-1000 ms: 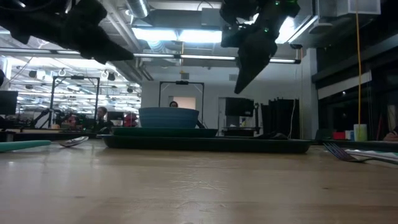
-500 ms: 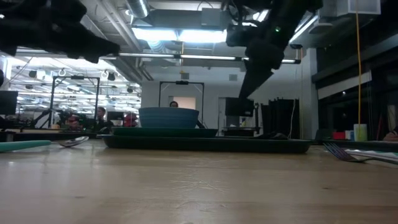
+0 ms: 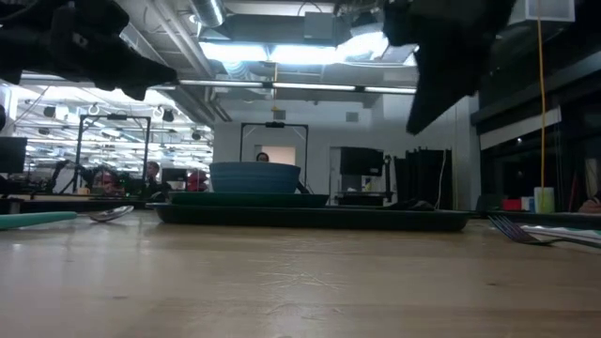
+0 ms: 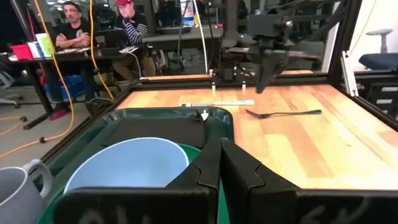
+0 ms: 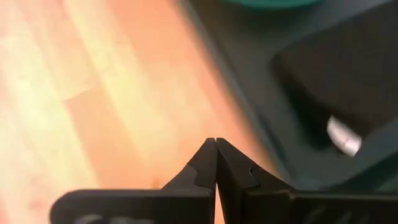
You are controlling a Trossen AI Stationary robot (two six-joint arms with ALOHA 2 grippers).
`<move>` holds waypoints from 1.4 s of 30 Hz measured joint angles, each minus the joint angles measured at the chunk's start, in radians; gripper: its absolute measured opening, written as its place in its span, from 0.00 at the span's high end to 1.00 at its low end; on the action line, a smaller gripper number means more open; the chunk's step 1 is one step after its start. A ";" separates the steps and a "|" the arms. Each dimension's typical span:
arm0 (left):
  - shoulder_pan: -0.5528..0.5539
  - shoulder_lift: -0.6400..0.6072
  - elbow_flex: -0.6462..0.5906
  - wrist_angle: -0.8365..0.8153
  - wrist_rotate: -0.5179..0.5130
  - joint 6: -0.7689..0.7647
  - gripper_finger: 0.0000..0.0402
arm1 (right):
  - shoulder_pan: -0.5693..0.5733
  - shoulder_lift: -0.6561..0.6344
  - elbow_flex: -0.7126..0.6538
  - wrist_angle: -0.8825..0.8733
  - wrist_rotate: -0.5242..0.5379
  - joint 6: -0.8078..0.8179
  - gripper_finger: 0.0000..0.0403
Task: Set up tray
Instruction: Put the blue fork on the black napkin
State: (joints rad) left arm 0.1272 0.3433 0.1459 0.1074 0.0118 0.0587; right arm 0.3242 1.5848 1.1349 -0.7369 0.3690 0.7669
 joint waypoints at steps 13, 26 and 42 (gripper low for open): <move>0.000 0.000 0.000 0.000 0.003 0.067 0.99 | 0.103 0.000 0.047 -0.211 -0.139 0.390 0.97; 0.000 0.000 0.000 0.000 0.004 0.058 0.99 | 0.171 0.000 0.001 -0.260 -0.169 0.542 0.98; 0.000 0.000 0.000 0.000 0.006 0.007 0.99 | 0.185 0.001 -0.158 -0.145 -0.183 0.707 0.80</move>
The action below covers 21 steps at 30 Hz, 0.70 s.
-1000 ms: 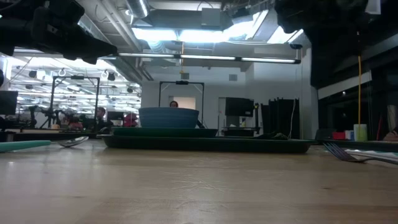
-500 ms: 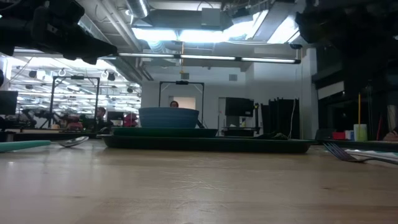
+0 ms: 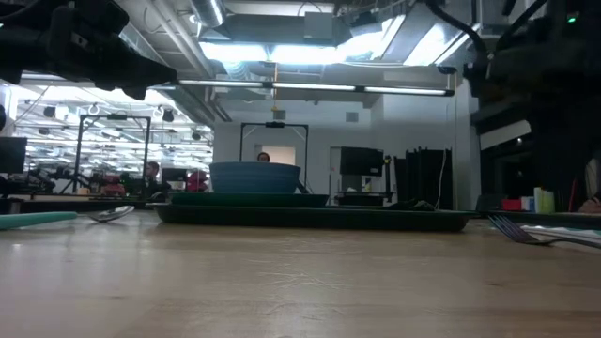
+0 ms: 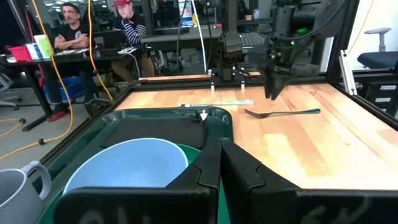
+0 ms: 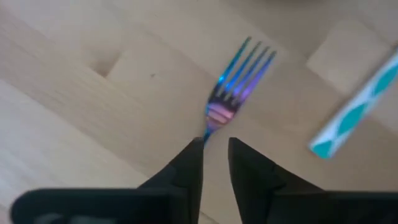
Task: Set up tray
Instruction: Put the blue fork on the black napkin
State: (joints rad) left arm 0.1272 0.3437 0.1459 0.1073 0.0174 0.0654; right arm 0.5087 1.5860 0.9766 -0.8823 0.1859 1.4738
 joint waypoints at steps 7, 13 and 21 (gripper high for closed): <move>0.000 0.000 0.000 0.000 0.000 0.000 0.99 | 0.000 0.000 -0.041 0.090 -0.023 0.000 0.73; 0.000 0.000 0.000 0.000 0.000 0.000 0.99 | 0.000 0.000 -0.061 0.107 -0.058 0.049 0.72; 0.000 0.000 0.000 0.000 -0.001 0.000 0.99 | 0.000 0.000 -0.062 0.128 -0.058 0.052 0.73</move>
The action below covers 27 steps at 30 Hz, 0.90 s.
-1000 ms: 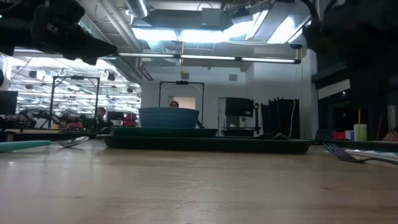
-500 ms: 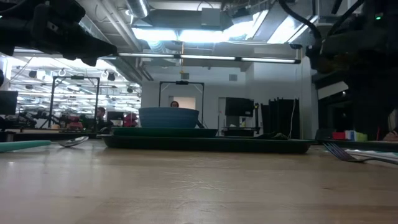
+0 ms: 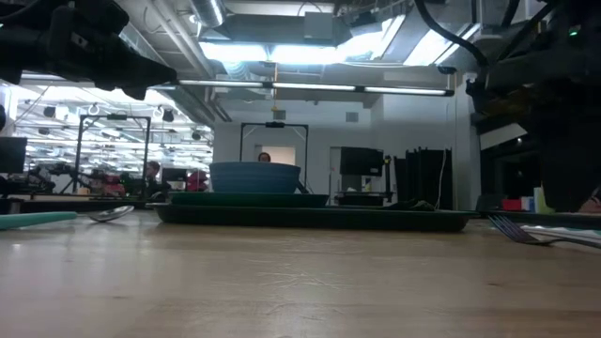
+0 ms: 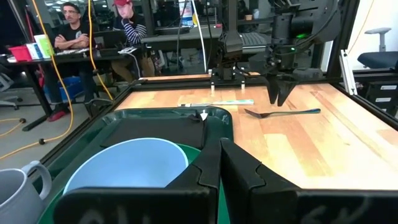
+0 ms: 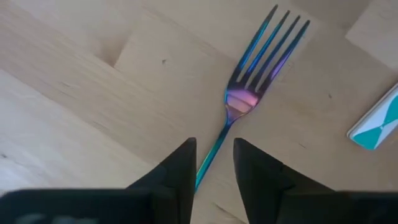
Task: Set up tray
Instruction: Put the blue fork on the black napkin
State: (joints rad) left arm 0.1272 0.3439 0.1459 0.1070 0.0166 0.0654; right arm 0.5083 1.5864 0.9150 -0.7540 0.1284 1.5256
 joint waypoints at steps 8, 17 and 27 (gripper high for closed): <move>0.000 0.000 0.000 0.000 0.000 -0.001 0.99 | 0.000 0.013 0.000 0.003 0.001 0.004 0.73; 0.000 0.000 0.000 -0.007 0.000 -0.002 0.99 | 0.000 0.078 0.000 0.007 -0.015 0.015 0.73; 0.000 0.000 0.000 -0.013 -0.001 -0.001 0.99 | 0.000 0.128 0.003 0.040 -0.015 0.015 0.73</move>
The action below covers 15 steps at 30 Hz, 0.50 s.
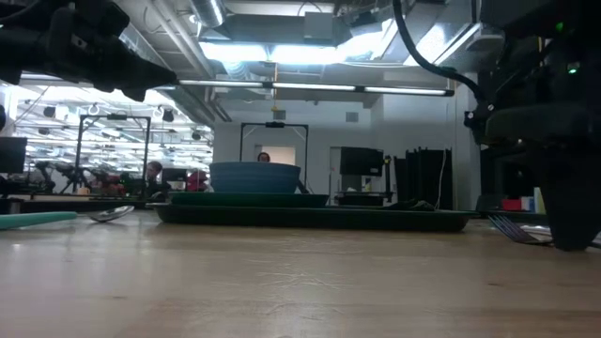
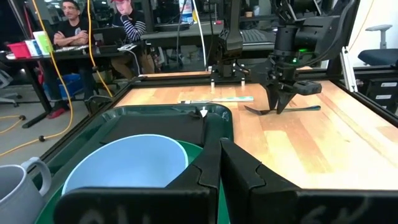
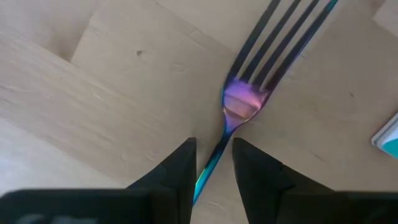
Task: Set up tray
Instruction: Put the blue fork on the black napkin
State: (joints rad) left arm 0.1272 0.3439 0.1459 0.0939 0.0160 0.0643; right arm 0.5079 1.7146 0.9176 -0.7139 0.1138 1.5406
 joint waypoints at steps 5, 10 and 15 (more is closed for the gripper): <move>0.000 0.000 0.000 -0.002 0.000 0.000 0.99 | 0.000 0.008 0.002 -0.002 0.011 0.000 0.73; 0.000 0.000 0.000 -0.002 0.000 0.000 0.99 | 0.001 0.009 0.002 -0.003 0.019 0.000 0.73; 0.000 0.000 0.000 -0.002 0.000 0.000 0.99 | 0.001 0.009 0.000 -0.005 0.020 0.000 0.75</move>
State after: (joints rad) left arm 0.1270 0.3439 0.1459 0.0921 0.0160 0.0647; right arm 0.5087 1.7238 0.9180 -0.7186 0.1341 1.5410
